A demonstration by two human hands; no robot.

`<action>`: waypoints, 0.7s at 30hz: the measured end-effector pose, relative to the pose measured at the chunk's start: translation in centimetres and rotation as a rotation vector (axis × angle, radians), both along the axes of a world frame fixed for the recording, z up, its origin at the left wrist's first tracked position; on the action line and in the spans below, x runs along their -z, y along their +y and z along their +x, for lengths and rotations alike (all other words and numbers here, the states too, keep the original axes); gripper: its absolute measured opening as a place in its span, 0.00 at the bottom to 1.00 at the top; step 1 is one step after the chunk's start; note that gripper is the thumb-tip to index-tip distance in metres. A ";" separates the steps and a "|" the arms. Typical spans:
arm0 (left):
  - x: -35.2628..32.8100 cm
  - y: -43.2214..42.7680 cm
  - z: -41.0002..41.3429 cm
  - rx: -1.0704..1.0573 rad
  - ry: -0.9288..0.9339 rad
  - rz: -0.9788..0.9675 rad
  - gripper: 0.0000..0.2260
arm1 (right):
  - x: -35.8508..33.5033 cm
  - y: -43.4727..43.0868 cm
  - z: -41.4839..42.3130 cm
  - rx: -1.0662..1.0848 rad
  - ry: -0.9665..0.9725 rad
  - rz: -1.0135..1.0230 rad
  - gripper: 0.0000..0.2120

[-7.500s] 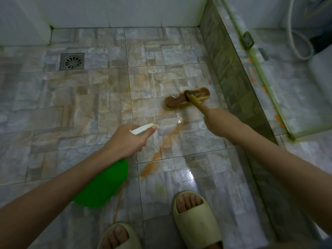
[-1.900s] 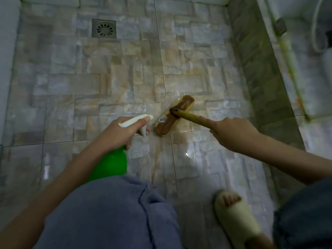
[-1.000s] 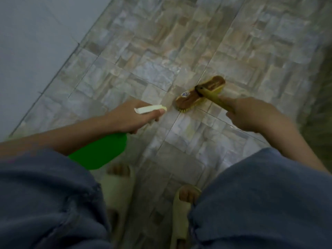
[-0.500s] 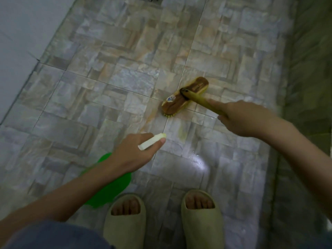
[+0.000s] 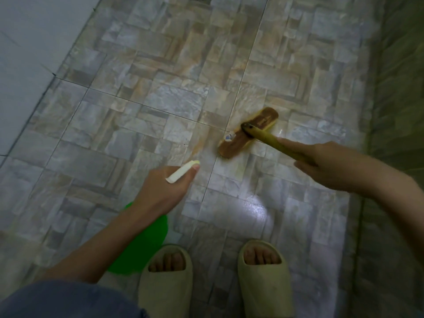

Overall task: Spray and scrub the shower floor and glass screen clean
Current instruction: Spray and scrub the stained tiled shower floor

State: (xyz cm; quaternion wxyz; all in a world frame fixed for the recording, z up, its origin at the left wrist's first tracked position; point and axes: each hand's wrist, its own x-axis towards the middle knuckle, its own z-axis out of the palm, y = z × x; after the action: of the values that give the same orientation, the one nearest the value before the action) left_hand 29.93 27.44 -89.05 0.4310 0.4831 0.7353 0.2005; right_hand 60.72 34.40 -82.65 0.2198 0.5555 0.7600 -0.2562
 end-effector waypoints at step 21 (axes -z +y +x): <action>-1.8 0.6 -5.8 -0.257 -0.020 0.003 0.26 | -1.1 -0.6 -8.0 -0.204 0.031 0.007 0.36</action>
State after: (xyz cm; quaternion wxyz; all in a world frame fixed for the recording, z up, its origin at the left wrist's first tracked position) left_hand 24.14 28.02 -87.29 0.4086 0.3835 0.7864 0.2599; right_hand 52.72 33.81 -81.54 0.2309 0.4721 0.8167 -0.2382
